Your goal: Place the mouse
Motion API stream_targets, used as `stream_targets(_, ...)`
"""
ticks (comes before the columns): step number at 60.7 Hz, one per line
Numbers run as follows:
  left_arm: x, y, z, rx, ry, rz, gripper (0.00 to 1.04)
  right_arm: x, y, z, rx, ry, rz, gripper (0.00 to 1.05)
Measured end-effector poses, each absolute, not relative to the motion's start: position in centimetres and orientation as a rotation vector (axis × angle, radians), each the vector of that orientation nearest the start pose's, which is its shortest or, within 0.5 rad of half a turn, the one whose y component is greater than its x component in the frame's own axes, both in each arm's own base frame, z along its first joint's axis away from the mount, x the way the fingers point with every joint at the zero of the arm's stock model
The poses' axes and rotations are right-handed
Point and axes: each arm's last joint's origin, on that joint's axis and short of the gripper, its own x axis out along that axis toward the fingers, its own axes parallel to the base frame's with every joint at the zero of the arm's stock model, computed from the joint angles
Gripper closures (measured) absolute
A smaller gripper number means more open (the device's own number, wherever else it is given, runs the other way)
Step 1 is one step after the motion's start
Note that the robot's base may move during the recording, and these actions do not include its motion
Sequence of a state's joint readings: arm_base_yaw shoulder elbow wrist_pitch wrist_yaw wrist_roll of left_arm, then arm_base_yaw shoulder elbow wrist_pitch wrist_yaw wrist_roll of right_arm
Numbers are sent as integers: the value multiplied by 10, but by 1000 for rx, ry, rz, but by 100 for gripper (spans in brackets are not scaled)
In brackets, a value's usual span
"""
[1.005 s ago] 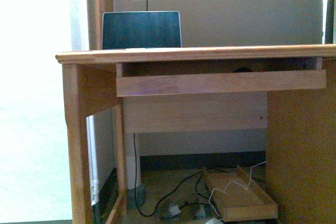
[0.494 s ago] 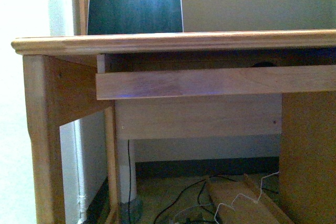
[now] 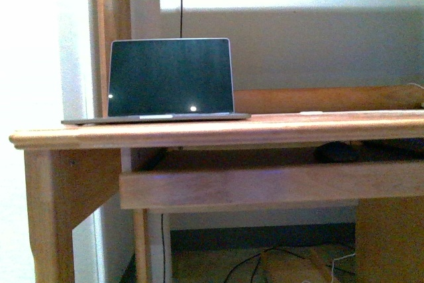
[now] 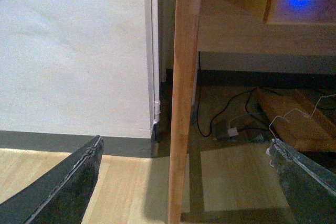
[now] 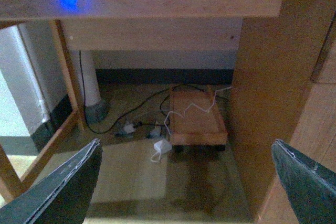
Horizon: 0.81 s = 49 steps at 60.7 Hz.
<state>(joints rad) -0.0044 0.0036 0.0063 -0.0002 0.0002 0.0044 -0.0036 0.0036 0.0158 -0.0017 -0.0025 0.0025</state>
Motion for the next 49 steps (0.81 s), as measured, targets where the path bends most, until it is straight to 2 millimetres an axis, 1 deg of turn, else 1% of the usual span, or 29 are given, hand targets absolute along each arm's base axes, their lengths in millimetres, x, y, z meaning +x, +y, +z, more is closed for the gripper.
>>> stream_targets(29, 98, 0, 165, 4, -2, -4, 8, 97, 0, 168, 3, -10, -1, 7)
stream_targets(31, 98, -1, 165, -14, 17, -35, 8, 97, 0, 168, 3, -10, -1, 7)
stream_targets(33, 99, -1, 166, -71, 102, -137, 8, 97, 0, 168, 3, -10, -2, 7)
stream_targets(34, 99, 0, 166, -86, 122, -160, 8, 97, 0, 168, 3, -10, -3, 7)
stream_targets(37, 106, -1, 167, -137, 202, -271, 8, 97, 0, 168, 3, -10, 0, 7)
stream_targets(40, 116, -2, 169, -140, 234, -335, 8, 97, 0, 168, 3, -10, 0, 7)
stream_targets(43, 127, -2, 172, -93, 232, -360, 8, 97, 0, 168, 3, -10, -1, 7)
stream_targets(44, 134, -2, 174, -58, 226, -367, 8, 97, 0, 168, 3, -10, -1, 7)
stream_targets(45, 135, -2, 175, -58, 226, -367, 8, 97, 0, 168, 3, -10, -1, 7)
stream_targets(47, 149, -2, 178, 27, 205, -371, 8, 97, 0, 168, 3, -10, 0, 7)
stream_targets(48, 153, -1, 179, 50, 198, -368, 8, 97, 0, 168, 3, -10, 0, 7)
stream_targets(49, 162, -2, 180, 99, 183, -372, 8, 97, 0, 168, 3, -10, 0, 7)
